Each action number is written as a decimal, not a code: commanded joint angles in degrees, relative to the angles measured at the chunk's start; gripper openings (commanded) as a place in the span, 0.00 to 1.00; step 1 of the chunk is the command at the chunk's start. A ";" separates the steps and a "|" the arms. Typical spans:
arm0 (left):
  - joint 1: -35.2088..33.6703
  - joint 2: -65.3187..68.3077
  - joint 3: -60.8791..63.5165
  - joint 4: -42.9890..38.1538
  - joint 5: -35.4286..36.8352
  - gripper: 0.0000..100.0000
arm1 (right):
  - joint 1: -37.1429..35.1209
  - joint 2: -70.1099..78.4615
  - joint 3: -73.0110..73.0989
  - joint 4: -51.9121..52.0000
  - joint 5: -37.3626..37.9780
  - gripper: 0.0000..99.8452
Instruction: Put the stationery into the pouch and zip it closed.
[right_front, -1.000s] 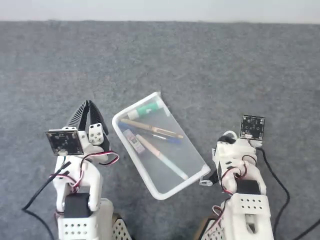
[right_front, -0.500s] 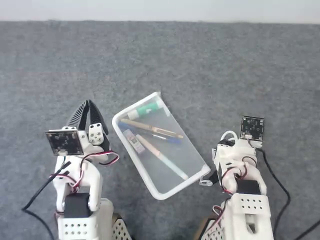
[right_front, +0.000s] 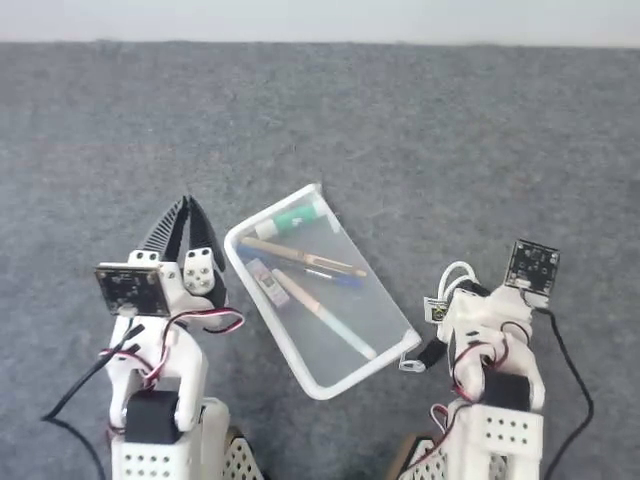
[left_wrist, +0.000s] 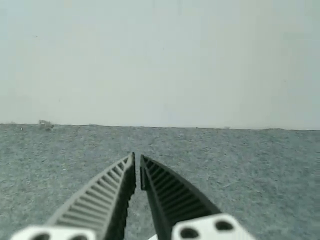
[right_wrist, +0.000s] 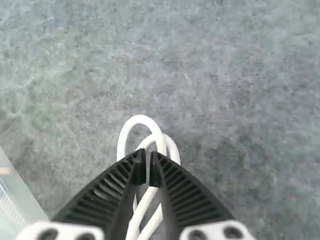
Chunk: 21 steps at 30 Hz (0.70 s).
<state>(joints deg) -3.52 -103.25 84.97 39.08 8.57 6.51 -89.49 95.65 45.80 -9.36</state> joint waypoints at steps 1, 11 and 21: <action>0.18 -1.14 -3.30 1.93 0.09 0.01 | 0.48 -9.98 1.14 9.54 -0.70 0.01; 0.09 -1.14 -3.12 17.67 -4.84 0.01 | 0.22 -14.55 0.88 18.24 -0.18 0.01; -4.13 -1.14 3.91 24.00 -5.10 0.01 | 0.66 -14.46 0.79 26.59 -0.18 0.01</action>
<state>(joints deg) -5.89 -103.25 85.67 63.96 4.62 6.42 -102.68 95.38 67.60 -9.36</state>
